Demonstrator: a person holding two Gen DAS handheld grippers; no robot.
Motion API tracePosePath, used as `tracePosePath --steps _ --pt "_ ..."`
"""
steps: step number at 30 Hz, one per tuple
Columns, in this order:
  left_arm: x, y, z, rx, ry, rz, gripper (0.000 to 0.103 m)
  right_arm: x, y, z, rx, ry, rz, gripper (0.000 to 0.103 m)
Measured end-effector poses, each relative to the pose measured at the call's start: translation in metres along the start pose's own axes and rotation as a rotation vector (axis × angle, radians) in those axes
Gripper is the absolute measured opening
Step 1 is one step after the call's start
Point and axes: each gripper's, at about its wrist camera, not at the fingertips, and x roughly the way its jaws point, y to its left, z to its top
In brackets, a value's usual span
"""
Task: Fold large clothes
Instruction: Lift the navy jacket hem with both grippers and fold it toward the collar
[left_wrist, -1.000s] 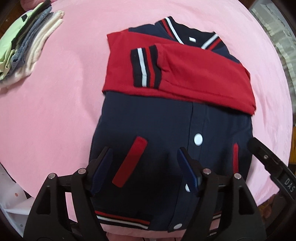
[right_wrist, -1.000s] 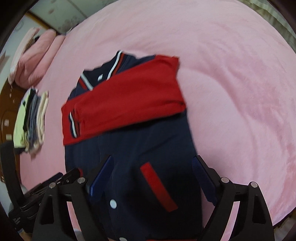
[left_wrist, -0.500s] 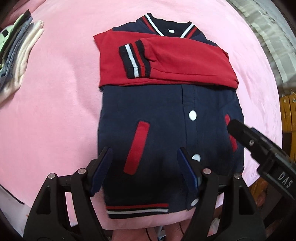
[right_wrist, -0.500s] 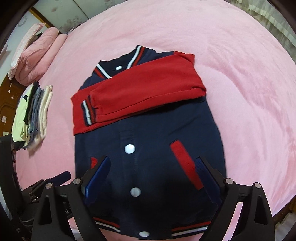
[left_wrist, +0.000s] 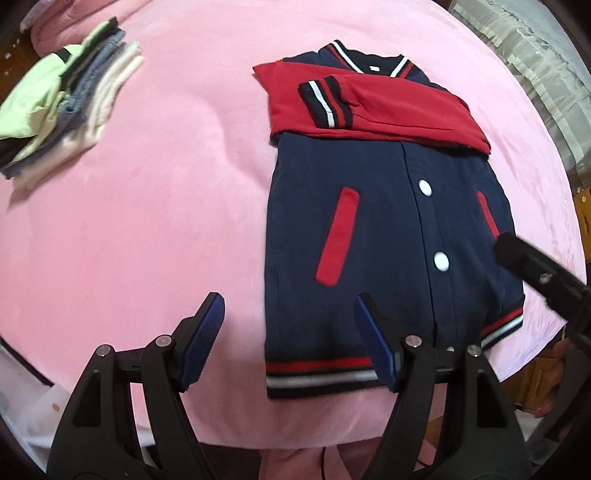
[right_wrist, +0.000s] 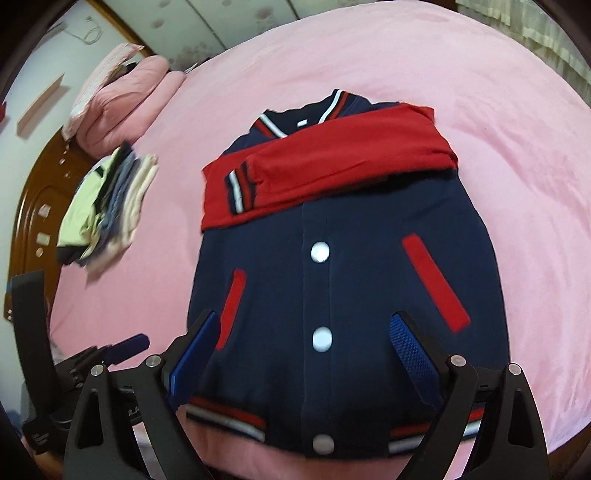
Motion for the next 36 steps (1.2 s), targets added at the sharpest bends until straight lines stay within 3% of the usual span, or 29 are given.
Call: tracePosePath --steps 4,11,19,22,26,29,33,36 --pt "-0.023 -0.006 -0.017 -0.013 -0.016 0.01 0.07 -0.037 -0.004 -0.021 -0.046 -0.043 0.016 0.094" --pt "-0.053 -0.01 -0.053 -0.063 -0.048 -0.005 0.07 -0.086 -0.02 -0.062 -0.137 -0.089 -0.053 0.094" --pt "-0.066 -0.009 -0.086 -0.122 -0.068 -0.093 0.073 -0.125 -0.057 -0.1 -0.066 -0.038 -0.03 0.09" --pt "-0.056 0.0 -0.093 -0.167 -0.06 -0.12 0.073 -0.125 -0.082 -0.113 0.004 -0.007 -0.042 0.086" --pt "-0.031 0.014 -0.1 -0.22 -0.037 -0.174 0.073 -0.112 -0.131 -0.127 0.198 0.045 -0.006 0.076" --pt "-0.014 0.028 -0.103 -0.272 -0.023 -0.221 0.071 -0.105 -0.164 -0.137 0.346 0.046 0.029 0.07" --pt "0.017 0.052 -0.105 -0.428 0.031 -0.29 0.068 -0.095 -0.198 -0.14 0.505 0.027 0.059 0.066" --pt "0.033 0.057 -0.1 -0.436 0.045 -0.321 0.068 -0.084 -0.212 -0.137 0.565 0.01 0.093 0.058"
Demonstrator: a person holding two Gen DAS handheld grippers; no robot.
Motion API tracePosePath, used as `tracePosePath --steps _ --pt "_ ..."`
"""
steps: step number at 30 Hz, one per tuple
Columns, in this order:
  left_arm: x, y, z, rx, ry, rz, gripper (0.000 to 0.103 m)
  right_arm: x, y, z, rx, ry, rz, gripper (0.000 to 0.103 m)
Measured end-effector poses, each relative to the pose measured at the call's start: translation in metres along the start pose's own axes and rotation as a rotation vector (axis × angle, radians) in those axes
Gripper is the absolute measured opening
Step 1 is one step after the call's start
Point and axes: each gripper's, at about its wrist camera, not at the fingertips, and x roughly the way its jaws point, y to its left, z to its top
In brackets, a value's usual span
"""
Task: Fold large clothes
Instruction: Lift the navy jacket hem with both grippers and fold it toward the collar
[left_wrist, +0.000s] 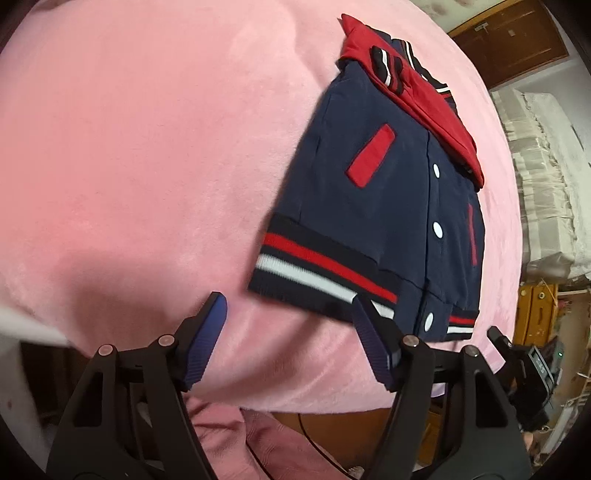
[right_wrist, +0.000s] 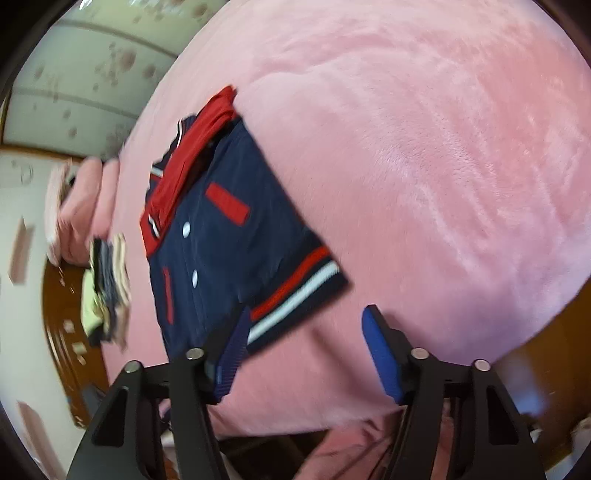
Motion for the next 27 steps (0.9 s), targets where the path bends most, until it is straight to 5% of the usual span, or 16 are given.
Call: tracePosePath --steps 6,8,13,21,27 --pt "0.018 0.003 0.015 -0.011 -0.005 -0.029 0.064 0.032 -0.006 0.022 0.011 0.085 -0.016 0.054" --pt "0.021 0.005 0.019 -0.03 0.0 -0.051 0.056 0.039 0.002 0.027 0.005 0.08 -0.027 0.052" --pt "0.026 0.005 0.027 -0.065 0.053 -0.144 0.045 0.046 0.009 0.031 0.022 0.087 0.001 0.024" --pt "0.021 -0.019 0.034 -0.07 0.072 -0.237 0.012 0.059 0.048 0.028 0.035 0.073 0.024 0.017" --pt "0.002 -0.055 0.052 -0.004 0.053 -0.375 0.011 0.044 0.074 0.035 0.094 0.015 0.187 0.012"
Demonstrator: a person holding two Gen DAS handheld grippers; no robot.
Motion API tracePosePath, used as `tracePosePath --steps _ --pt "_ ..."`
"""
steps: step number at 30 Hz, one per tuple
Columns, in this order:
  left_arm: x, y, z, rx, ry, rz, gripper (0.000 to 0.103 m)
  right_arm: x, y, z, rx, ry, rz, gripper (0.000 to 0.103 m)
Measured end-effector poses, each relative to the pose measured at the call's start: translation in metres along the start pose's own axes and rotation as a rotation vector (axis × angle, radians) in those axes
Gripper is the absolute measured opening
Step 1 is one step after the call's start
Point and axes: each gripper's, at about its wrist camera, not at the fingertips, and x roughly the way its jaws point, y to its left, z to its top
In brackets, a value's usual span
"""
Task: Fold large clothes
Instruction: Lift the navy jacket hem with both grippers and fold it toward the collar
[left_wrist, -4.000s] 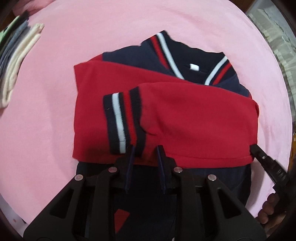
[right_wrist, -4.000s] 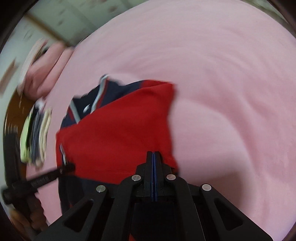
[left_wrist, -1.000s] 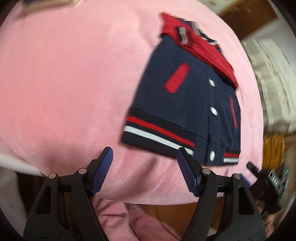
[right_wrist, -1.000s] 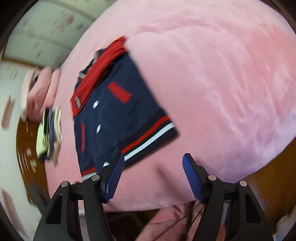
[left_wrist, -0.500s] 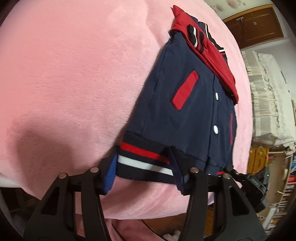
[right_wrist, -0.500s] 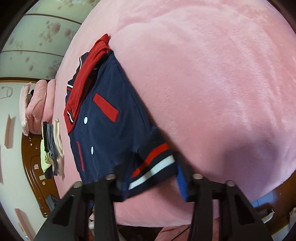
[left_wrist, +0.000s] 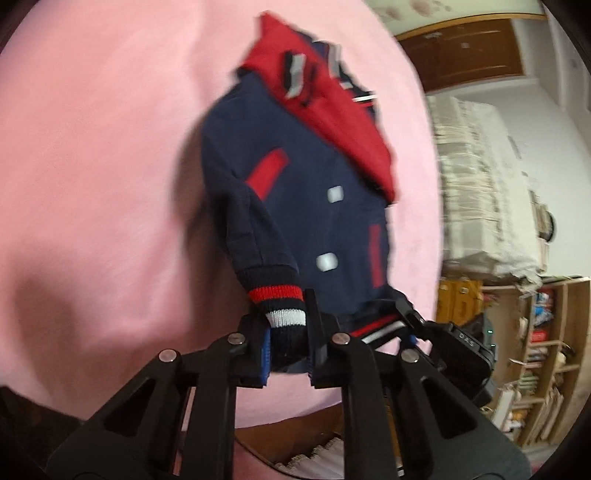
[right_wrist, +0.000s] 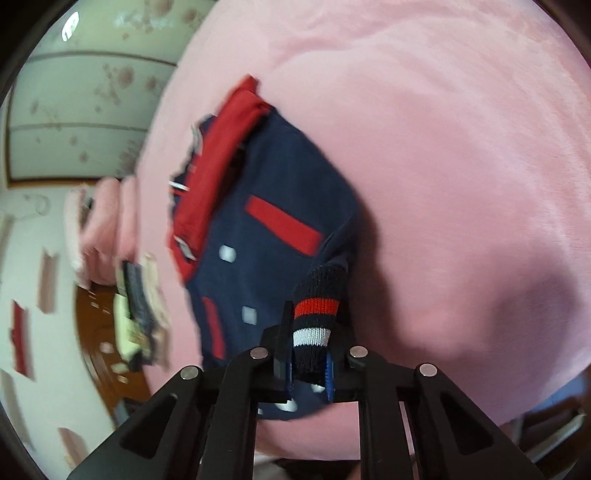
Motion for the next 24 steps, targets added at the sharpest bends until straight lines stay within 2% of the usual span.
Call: tracePosePath --steps 4,8,9,11,16,20,22,24 --pt "-0.012 -0.025 0.024 0.006 -0.023 -0.13 0.011 0.001 0.039 0.006 -0.021 -0.029 0.167 0.012" --pt "-0.03 -0.037 0.058 -0.037 -0.08 -0.254 0.011 0.001 0.079 0.018 -0.04 -0.068 0.31 0.012" --pt "-0.032 -0.038 0.071 -0.054 -0.091 -0.285 0.011 0.001 0.089 0.022 -0.043 -0.081 0.326 0.012" --pt "-0.033 -0.036 0.089 -0.085 -0.108 -0.3 0.011 0.005 0.109 0.033 -0.051 -0.107 0.324 0.012" --pt "-0.038 -0.025 0.132 -0.131 -0.141 -0.284 0.011 0.009 0.138 0.063 -0.057 -0.197 0.246 0.012" --pt "-0.034 -0.019 0.168 -0.143 -0.157 -0.19 0.011 0.017 0.152 0.092 -0.035 -0.303 0.149 0.012" --pt "-0.025 -0.022 0.189 -0.149 -0.154 -0.16 0.011 0.021 0.152 0.104 -0.004 -0.33 0.148 0.012" --pt "-0.013 -0.03 0.212 -0.129 -0.153 -0.093 0.011 0.029 0.155 0.118 0.018 -0.332 0.138 0.012"
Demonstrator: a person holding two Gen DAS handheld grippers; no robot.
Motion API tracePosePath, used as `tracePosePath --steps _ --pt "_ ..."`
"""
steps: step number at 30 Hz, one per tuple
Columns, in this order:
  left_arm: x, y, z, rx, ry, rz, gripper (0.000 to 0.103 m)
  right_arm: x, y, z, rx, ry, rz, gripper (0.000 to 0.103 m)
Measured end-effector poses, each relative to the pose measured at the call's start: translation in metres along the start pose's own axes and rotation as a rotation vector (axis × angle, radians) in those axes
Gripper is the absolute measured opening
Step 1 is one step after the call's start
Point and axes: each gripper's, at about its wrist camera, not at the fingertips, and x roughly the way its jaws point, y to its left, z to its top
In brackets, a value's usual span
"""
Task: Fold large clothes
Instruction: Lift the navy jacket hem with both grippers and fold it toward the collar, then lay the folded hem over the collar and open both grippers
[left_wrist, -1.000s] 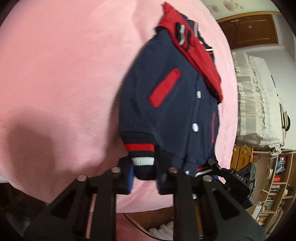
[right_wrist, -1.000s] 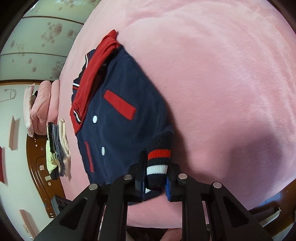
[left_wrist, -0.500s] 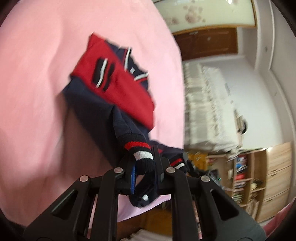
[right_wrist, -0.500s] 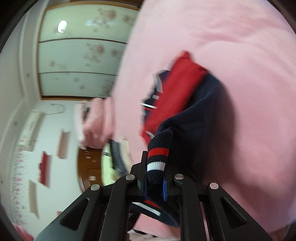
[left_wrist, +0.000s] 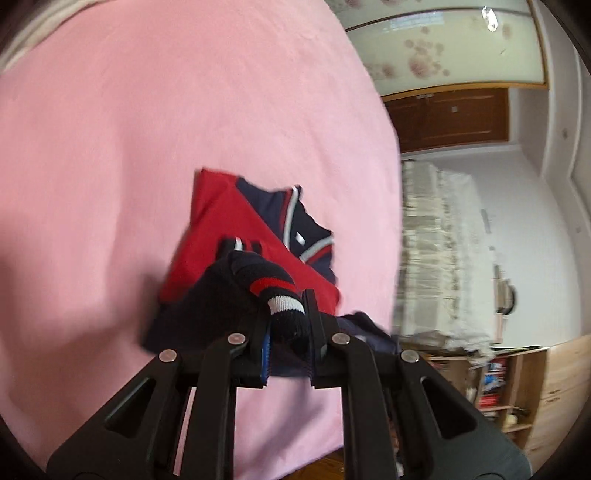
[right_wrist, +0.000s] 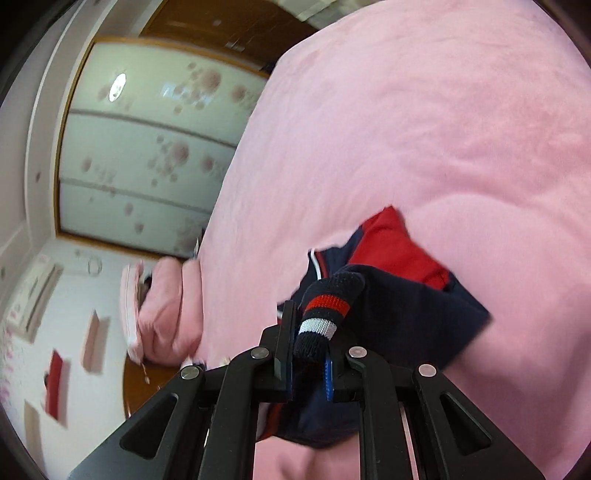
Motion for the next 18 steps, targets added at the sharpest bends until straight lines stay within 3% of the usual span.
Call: tracePosePath --steps 4,9,12,14,15,16,17,18 --pt "0.027 0.0 0.025 -0.009 0.016 0.093 0.011 0.031 0.006 0.018 -0.05 0.013 -0.063 0.012" --pt "0.069 -0.005 0.049 -0.037 0.046 0.209 0.011 0.073 0.003 0.044 -0.012 0.088 -0.146 0.012" --pt "0.081 -0.006 0.053 -0.037 0.043 0.238 0.013 0.088 0.011 0.057 -0.032 0.13 -0.17 0.015" --pt "0.08 -0.007 0.056 -0.065 0.027 0.219 0.025 0.092 0.015 0.065 -0.059 0.13 -0.175 0.036" --pt "0.078 -0.008 0.057 -0.07 0.005 0.195 0.031 0.089 0.013 0.069 -0.08 0.117 -0.179 0.055" --pt "0.076 -0.009 0.054 -0.067 -0.024 0.178 0.047 0.089 0.018 0.073 -0.111 0.093 -0.195 0.072" --pt "0.077 -0.01 0.049 -0.058 -0.043 0.183 0.066 0.087 0.025 0.076 -0.162 0.056 -0.239 0.077" --pt "0.075 -0.015 0.045 -0.032 -0.071 0.211 0.072 0.086 0.028 0.077 -0.194 0.036 -0.265 0.079"
